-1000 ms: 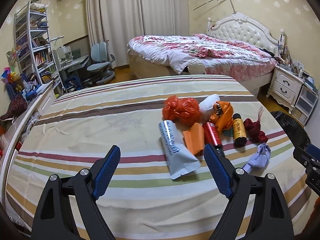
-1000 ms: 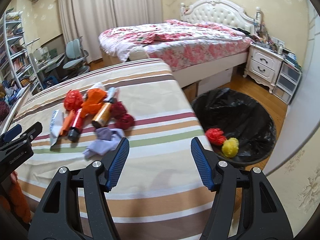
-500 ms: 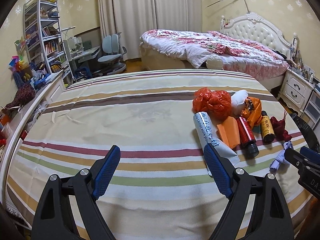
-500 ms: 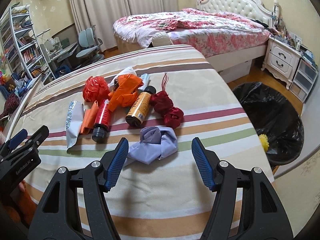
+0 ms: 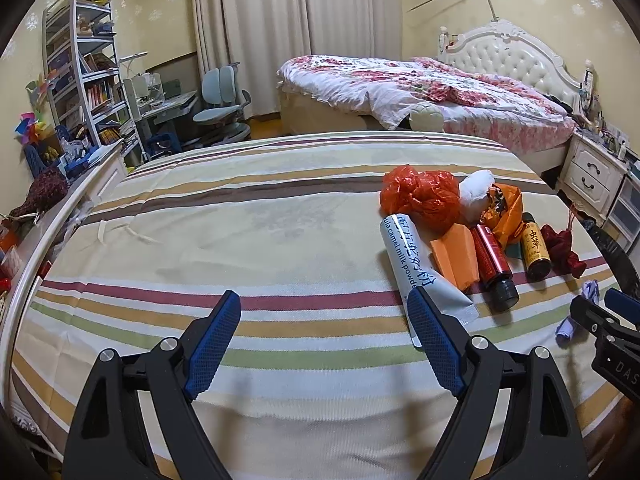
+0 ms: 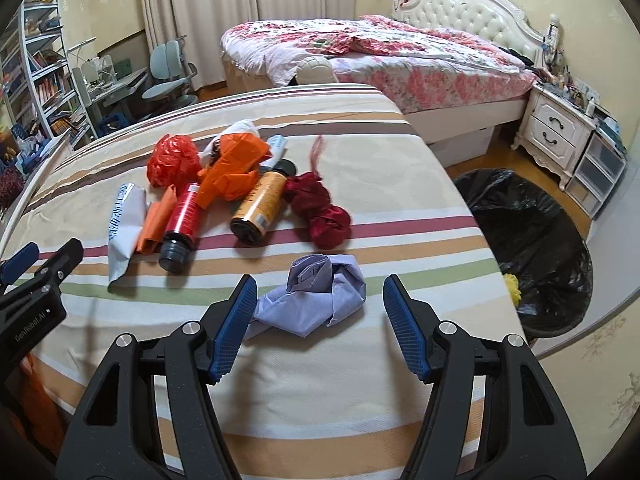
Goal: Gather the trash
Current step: 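Lower the right tool onto the lavender cloth and close it, then hold the lavender cloth in the right tool while the left tool grasps the white milk-powder tube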
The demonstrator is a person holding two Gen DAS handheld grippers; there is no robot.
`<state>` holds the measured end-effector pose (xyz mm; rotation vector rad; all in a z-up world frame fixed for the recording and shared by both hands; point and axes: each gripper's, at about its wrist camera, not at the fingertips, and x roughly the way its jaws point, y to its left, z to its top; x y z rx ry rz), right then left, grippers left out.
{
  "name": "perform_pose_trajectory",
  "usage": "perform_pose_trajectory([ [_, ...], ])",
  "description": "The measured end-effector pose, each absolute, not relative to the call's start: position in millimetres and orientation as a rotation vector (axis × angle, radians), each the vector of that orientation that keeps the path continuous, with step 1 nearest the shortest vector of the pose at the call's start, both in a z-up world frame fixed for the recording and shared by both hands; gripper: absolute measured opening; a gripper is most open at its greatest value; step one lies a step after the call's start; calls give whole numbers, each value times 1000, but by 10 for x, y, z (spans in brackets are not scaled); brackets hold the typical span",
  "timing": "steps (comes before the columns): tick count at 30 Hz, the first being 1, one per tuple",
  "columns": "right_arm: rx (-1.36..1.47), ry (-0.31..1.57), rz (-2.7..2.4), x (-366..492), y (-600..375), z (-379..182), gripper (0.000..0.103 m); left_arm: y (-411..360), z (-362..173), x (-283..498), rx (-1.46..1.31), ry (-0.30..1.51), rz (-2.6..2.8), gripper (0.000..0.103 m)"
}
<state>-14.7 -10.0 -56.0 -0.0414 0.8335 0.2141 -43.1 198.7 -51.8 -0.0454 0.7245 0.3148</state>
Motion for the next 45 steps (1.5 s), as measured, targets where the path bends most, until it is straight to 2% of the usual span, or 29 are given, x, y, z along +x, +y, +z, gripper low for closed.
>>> perform_pose_trajectory([
  [22,-1,862,159,-150,-413,-624,64,1970,-520,-455,-44,731,319,83],
  [23,0,864,153,-142,-422,-633,63,1970,-521,-455,-45,731,319,83],
  [27,11,871,149,-130,-465,-656,44,1956,-521,-456,-45,731,318,83],
  [28,16,872,155,-124,-475,-659,37,1956,-521,-456,-45,731,318,83],
  [30,21,875,167,-114,-482,-664,29,1947,-518,-456,-45,730,315,83],
  [36,14,865,167,-46,-477,-655,30,1942,-505,-440,-59,727,304,83],
  [40,-7,850,179,5,-453,-644,24,1927,-497,-393,-67,730,293,83],
  [45,-24,837,190,46,-430,-645,24,1832,-480,-285,-66,730,268,83],
])
